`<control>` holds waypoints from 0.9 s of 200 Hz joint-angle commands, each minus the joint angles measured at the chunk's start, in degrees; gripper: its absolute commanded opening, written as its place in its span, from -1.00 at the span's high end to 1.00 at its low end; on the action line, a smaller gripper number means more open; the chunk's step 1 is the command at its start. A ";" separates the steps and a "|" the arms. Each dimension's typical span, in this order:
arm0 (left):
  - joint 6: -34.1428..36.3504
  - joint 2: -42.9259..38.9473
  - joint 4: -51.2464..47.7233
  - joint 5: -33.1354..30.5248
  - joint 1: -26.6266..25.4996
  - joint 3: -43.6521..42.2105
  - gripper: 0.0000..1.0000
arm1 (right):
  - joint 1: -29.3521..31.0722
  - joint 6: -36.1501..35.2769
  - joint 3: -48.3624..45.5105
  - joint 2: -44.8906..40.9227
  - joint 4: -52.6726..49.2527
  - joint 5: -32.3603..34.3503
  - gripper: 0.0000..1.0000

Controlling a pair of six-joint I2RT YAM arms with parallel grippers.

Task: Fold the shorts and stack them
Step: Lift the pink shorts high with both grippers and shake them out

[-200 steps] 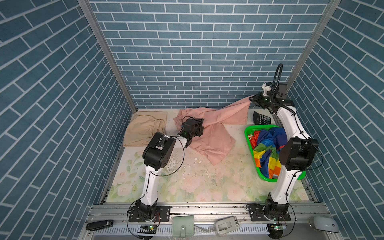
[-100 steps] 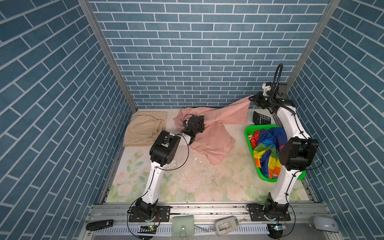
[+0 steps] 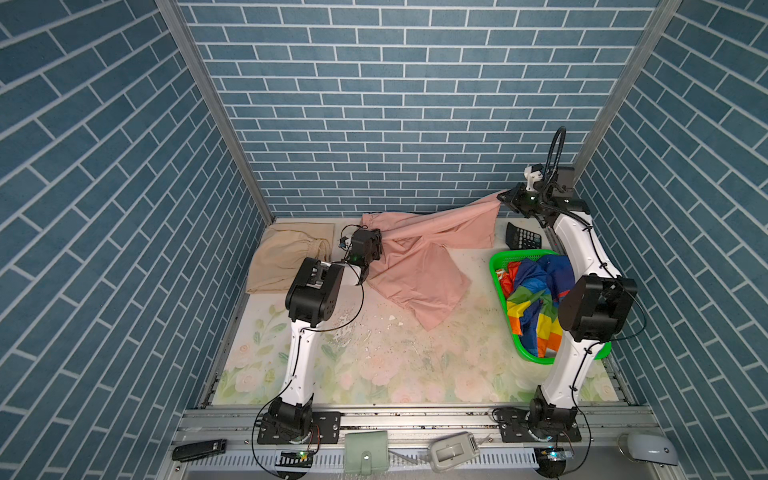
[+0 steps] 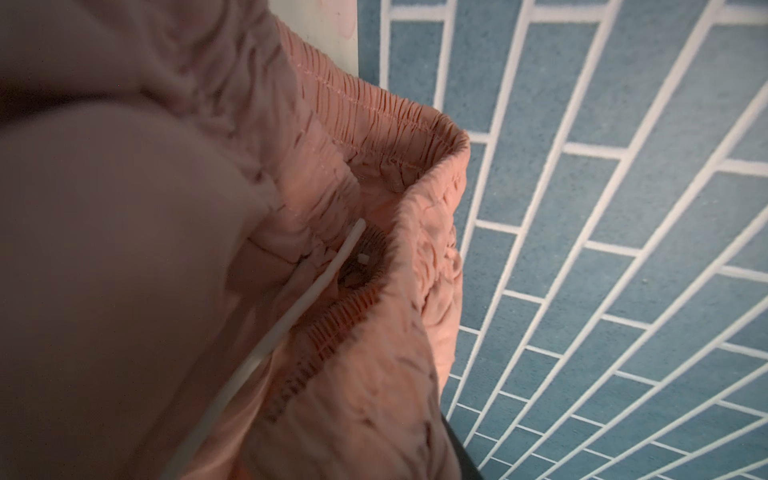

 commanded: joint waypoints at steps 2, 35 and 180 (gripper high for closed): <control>2.29 -0.49 0.28 -0.03 0.55 0.58 0.32 | -0.41 -0.24 1.18 -2.74 0.98 -0.36 1.00; 5.40 -2.48 -0.67 5.03 3.81 2.01 0.81 | -0.78 -1.04 1.74 -2.96 -0.17 -0.14 1.00; 45.58 -22.92 -66.21 26.98 15.07 52.33 1.00 | -1.90 1.82 2.92 -17.85 3.44 -4.40 1.00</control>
